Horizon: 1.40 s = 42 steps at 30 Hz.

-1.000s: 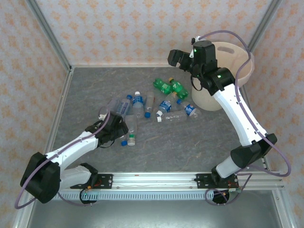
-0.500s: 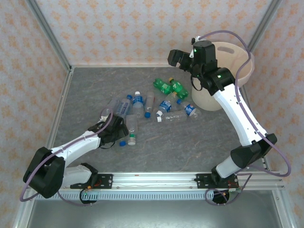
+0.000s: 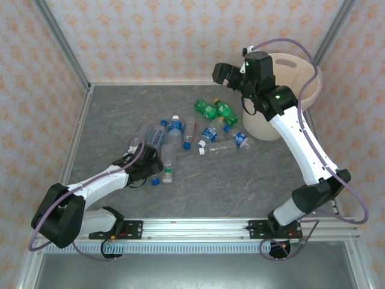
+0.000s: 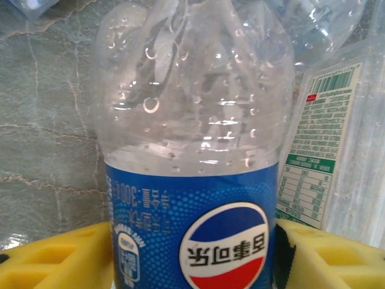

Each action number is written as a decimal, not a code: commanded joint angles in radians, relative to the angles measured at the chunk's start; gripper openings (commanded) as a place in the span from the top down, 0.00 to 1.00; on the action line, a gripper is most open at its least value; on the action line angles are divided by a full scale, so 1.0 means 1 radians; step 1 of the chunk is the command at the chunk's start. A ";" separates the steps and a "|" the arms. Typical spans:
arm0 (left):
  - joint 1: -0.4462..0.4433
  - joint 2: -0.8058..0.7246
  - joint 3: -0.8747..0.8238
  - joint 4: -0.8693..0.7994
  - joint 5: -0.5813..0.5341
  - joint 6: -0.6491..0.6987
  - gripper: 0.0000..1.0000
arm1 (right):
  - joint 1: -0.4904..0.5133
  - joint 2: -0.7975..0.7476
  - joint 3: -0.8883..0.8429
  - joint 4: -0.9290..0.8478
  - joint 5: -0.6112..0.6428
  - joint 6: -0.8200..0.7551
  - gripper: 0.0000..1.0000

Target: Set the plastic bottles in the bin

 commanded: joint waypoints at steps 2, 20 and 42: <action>0.011 0.013 -0.036 -0.008 0.001 0.023 0.34 | 0.005 -0.021 0.000 -0.011 -0.004 -0.008 0.00; 0.011 -0.164 0.054 -0.131 -0.030 0.067 0.49 | 0.016 -0.026 -0.015 0.004 -0.068 -0.004 0.00; -0.098 -0.275 0.370 0.061 0.099 0.321 0.50 | 0.084 -0.031 -0.181 0.253 -0.565 0.090 0.14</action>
